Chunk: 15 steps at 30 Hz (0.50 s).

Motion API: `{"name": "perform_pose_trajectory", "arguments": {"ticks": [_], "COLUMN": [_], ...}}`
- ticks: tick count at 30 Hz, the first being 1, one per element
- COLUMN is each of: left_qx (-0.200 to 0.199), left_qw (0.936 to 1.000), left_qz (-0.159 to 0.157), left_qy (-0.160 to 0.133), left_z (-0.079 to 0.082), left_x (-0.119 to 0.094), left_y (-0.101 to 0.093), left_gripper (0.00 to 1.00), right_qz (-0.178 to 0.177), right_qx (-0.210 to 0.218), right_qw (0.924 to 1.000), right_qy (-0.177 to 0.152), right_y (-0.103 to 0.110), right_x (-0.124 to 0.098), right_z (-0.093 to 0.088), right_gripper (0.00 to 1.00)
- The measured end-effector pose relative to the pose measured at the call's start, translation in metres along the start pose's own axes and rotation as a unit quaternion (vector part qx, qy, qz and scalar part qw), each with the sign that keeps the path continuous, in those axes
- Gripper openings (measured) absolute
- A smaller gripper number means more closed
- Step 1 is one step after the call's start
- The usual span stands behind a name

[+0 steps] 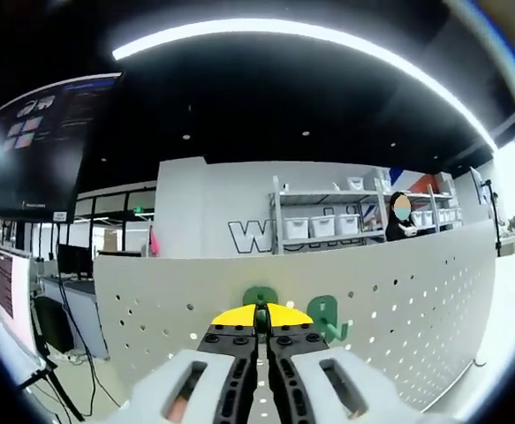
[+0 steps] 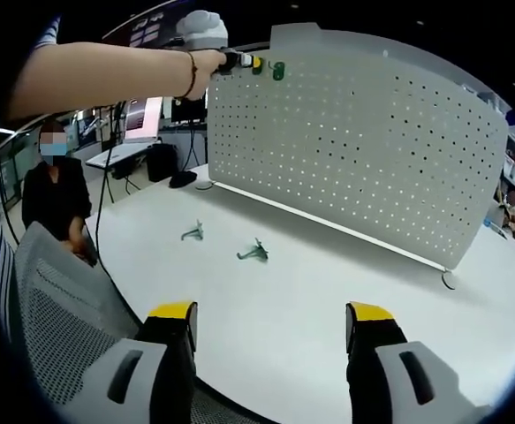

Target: Insert the hook assembly into the mounting plate slot until the hook locks in place.

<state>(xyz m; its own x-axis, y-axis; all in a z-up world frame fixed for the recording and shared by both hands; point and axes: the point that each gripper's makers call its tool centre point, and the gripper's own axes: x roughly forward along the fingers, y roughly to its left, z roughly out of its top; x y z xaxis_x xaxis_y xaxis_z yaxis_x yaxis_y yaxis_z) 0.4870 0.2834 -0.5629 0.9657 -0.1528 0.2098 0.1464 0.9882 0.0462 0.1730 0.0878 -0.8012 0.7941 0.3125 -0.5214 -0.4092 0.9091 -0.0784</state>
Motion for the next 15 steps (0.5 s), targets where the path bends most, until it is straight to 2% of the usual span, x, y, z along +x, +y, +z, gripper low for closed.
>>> {"name": "perform_pose_trajectory", "arguments": {"ticks": [3,10,15], "left_qx": [-0.017,-0.020,-0.022], "left_qw": [0.9998,0.9998,0.9997], "left_qz": [0.006,0.003,0.005], "left_qy": [-0.008,0.000,-0.005], "left_z": [-0.0012,-0.0082,-0.0042], "left_x": [0.0000,-0.0026,-0.0040], "left_y": [0.0058,0.0026,-0.0029], "left_gripper": [0.01,0.01,0.01], "right_qz": [0.000,0.002,0.003], "right_qx": [-0.001,-0.003,-0.002], "right_qw": [1.0000,1.0000,1.0000], "right_qy": [0.002,0.007,0.008], "right_y": [0.0002,0.0010,0.0012], "right_x": [0.0002,0.0011,0.0015], "right_z": [-0.0009,-0.0026,-0.0033], "right_gripper": [0.65,0.64,0.64]}}
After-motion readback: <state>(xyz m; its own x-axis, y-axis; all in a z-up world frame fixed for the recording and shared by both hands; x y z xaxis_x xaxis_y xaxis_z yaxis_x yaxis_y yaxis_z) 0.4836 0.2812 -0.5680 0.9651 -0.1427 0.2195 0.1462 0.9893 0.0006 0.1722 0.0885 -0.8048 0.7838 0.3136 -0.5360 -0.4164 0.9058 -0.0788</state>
